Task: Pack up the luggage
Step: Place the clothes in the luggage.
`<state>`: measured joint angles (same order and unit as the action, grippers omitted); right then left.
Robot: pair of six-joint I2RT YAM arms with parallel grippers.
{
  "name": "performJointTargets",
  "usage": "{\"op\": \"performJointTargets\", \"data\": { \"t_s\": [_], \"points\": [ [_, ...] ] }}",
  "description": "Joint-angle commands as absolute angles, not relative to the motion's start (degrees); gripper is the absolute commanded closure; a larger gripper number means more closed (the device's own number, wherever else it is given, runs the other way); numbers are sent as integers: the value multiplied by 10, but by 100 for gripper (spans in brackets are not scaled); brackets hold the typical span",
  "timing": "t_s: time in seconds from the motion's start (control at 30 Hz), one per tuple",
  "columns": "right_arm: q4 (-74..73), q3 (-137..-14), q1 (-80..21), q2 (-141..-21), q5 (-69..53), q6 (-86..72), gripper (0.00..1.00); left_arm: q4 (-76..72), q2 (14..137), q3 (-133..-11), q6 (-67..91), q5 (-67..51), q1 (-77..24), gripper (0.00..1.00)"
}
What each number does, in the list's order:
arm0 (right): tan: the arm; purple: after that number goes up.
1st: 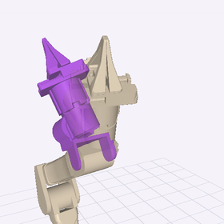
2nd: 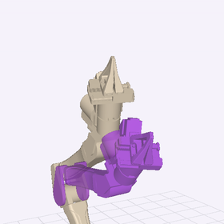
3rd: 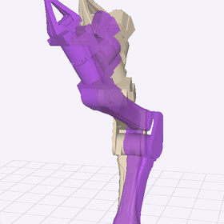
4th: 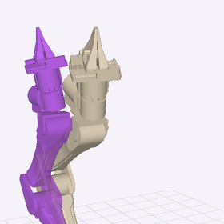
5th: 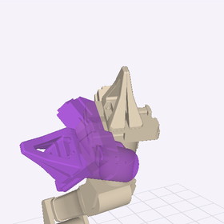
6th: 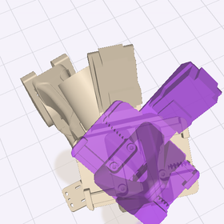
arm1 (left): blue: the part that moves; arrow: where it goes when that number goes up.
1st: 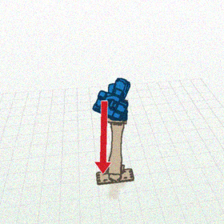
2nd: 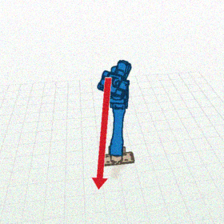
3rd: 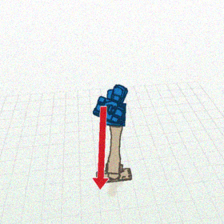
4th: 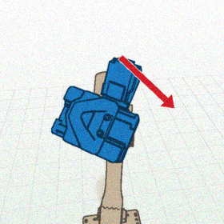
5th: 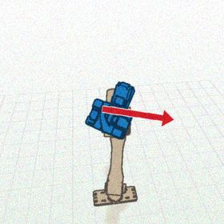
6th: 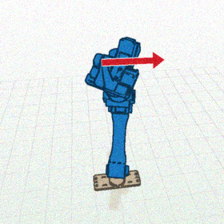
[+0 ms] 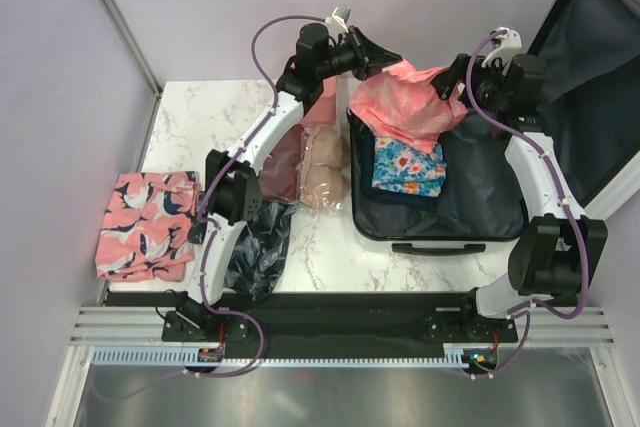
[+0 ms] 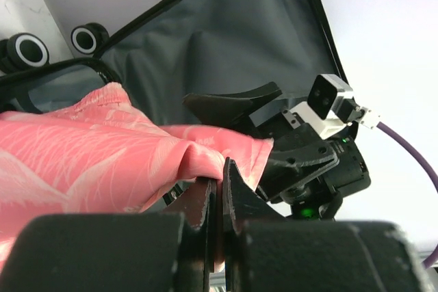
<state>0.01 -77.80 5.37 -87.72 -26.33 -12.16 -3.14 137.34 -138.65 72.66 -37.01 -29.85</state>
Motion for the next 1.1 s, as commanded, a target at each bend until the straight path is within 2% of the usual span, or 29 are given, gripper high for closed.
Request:
{"op": "performJointTargets", "data": {
  "t_s": [0.0, 0.37, 0.43, 0.47, 0.53, 0.57, 0.63, 0.77, 1.07],
  "points": [
    [-27, -797, 52, -882, -351, -112, 2, -35, 1316, -1388, 749, -401, -295, 98],
    [-30, -754, 51, -903, -410, -129, 2, -31, 1309, -1387, 753, -401, -295, 98],
    [-30, -744, 50, -904, -401, -125, 4, -31, 1308, -1387, 754, -401, -295, 98],
    [-30, -742, 50, -903, -395, -124, 15, -32, 1308, -1387, 754, -403, -295, 98],
    [-38, -750, 49, -904, -382, -122, 28, -33, 1309, -1387, 754, -403, -294, 98],
    [-46, -758, 49, -910, -374, -118, 38, -33, 1310, -1387, 755, -403, -294, 98],
    [-75, -793, 49, -918, -366, -111, 47, -33, 1314, -1387, 756, -403, -293, 98],
    [-95, -854, 49, -946, -351, -105, 100, -40, 1327, -1395, 758, -400, -287, 98],
    [-116, -980, 49, -1003, -323, -86, 100, -98, 1355, -1419, 781, -394, -276, 98]
  ]
}}
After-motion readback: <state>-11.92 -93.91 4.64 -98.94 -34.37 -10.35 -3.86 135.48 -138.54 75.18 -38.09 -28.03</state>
